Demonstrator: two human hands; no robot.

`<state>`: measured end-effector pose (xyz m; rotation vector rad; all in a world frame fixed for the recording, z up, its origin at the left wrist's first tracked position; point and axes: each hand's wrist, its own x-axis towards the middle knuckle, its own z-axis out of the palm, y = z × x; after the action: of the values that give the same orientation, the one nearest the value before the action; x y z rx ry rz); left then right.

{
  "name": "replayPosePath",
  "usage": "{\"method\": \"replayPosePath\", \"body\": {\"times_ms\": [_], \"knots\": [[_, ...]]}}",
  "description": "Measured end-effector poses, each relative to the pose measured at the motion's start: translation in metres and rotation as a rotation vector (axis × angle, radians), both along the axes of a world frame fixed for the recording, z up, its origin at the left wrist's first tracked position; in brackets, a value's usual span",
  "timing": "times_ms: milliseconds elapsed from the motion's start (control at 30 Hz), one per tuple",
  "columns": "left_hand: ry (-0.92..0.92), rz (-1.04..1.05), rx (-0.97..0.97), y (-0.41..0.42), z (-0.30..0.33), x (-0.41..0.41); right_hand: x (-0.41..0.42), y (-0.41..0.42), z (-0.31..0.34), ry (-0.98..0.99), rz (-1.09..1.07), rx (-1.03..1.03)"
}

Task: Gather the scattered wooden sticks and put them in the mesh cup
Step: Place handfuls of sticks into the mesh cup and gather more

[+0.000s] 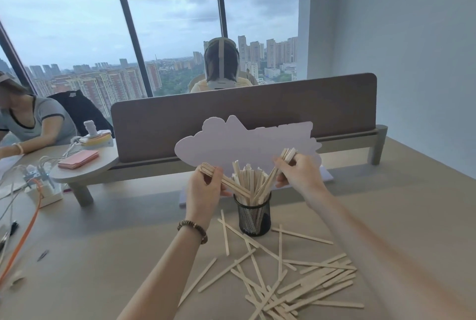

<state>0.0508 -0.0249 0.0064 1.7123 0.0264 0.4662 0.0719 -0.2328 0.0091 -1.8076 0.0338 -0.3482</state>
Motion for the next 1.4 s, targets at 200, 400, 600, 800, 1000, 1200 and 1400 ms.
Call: {"method": "replayPosePath", "body": {"times_ms": [200, 400, 600, 800, 1000, 1200, 1400], "knots": [[0.034, 0.0, 0.244, 0.001, -0.022, 0.02, 0.011, 0.006, -0.023, -0.05, 0.0, -0.407], [-0.012, 0.002, 0.386, -0.006, -0.042, 0.022, 0.014, 0.007, -0.039, -0.123, -0.006, -0.373], [-0.056, -0.035, 0.301, -0.01, -0.041, 0.013, 0.004, 0.002, -0.034, -0.109, 0.165, -0.22], [-0.095, -0.138, 0.491, -0.013, -0.041, 0.006, 0.0, 0.004, -0.033, -0.083, 0.292, -0.377], [-0.058, -0.248, 0.576, -0.008, -0.049, 0.009, 0.0, 0.007, -0.045, -0.057, 0.364, -0.492], [0.016, -0.296, 0.438, -0.002, -0.049, 0.0, -0.013, 0.004, -0.037, 0.047, 0.439, -0.28], [0.345, -0.135, 0.817, 0.024, -0.063, -0.02, -0.047, -0.016, -0.035, 0.136, 0.339, -0.513]]}}
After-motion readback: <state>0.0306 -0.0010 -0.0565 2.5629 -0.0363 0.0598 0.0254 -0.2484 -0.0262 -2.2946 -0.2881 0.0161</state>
